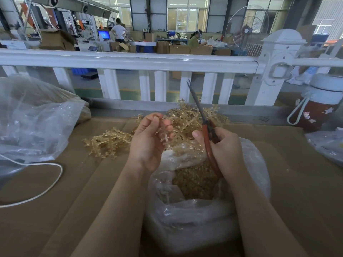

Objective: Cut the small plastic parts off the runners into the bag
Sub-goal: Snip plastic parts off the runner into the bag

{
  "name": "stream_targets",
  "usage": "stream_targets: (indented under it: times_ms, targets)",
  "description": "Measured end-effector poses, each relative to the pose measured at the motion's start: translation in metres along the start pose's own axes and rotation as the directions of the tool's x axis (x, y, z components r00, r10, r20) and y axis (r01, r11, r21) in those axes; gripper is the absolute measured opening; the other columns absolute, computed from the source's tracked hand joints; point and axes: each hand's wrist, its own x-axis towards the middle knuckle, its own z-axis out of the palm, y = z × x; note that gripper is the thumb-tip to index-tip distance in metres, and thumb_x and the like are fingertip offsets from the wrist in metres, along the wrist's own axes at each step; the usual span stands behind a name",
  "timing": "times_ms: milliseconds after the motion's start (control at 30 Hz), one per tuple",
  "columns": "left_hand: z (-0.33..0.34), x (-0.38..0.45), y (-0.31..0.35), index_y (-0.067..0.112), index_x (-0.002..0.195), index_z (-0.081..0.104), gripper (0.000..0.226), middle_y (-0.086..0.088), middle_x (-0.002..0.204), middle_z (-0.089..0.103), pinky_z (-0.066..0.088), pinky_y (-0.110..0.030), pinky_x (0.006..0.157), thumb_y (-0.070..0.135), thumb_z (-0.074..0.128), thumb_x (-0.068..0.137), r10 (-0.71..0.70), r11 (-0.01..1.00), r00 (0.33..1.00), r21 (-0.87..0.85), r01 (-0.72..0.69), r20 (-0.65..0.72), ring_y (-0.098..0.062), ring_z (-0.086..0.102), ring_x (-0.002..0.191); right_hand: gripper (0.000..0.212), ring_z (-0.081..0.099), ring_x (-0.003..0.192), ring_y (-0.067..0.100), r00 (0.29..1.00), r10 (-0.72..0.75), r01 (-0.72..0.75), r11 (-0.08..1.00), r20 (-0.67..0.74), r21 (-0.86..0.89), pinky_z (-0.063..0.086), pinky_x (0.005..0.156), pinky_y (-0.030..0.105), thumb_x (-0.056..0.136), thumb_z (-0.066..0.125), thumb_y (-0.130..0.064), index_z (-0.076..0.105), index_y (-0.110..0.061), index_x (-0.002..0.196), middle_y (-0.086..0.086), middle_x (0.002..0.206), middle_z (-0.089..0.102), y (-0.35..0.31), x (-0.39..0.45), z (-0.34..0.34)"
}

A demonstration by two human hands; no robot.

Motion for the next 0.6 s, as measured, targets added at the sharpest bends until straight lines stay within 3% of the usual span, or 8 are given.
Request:
stream_targets:
  times_ms: [200, 367, 600]
  targets:
    - [-0.002, 0.002, 0.000, 0.014, 0.094, 0.059, 0.022, -0.003, 0.078, 0.066, 0.054, -0.026, 0.060, 0.013, 0.040, 0.105, -0.036, 0.997, 0.999, -0.066, 0.035, -0.011, -0.013, 0.063, 0.067, 0.040, 0.056, 0.048, 0.002, 0.999, 0.027, -0.025, 0.998, -0.035, 0.059, 0.044, 0.046, 0.015, 0.078, 0.078, -0.057, 0.066, -0.021, 0.066, -0.004, 0.056, 0.064, 0.001, 0.001, -0.001]
    - [0.000, 0.002, -0.001, 0.013, 0.093, 0.060, 0.020, -0.004, 0.079, 0.065, 0.054, -0.027, 0.060, 0.013, 0.043, 0.103, -0.085, 0.994, 0.996, -0.071, 0.084, -0.005, -0.014, 0.062, 0.067, 0.037, 0.065, 0.059, 0.019, 0.997, 0.074, -0.073, 0.994, -0.015, 0.076, 0.053, 0.056, 0.032, 0.078, 0.080, -0.049, 0.071, -0.013, 0.076, 0.002, 0.065, 0.069, -0.003, 0.002, -0.001]
    - [0.007, 0.000, 0.000, 0.008, 0.097, 0.059, 0.017, -0.009, 0.080, 0.064, 0.055, -0.029, 0.057, 0.009, 0.043, 0.103, -0.164, 0.983, 0.986, -0.087, 0.163, -0.011, -0.017, 0.064, 0.067, 0.015, 0.072, 0.072, 0.009, 0.989, 0.117, -0.136, 0.953, 0.088, 0.269, 0.051, 0.062, 0.014, 0.082, 0.082, -0.031, 0.078, -0.017, 0.086, -0.001, 0.078, 0.077, -0.010, 0.001, -0.004]
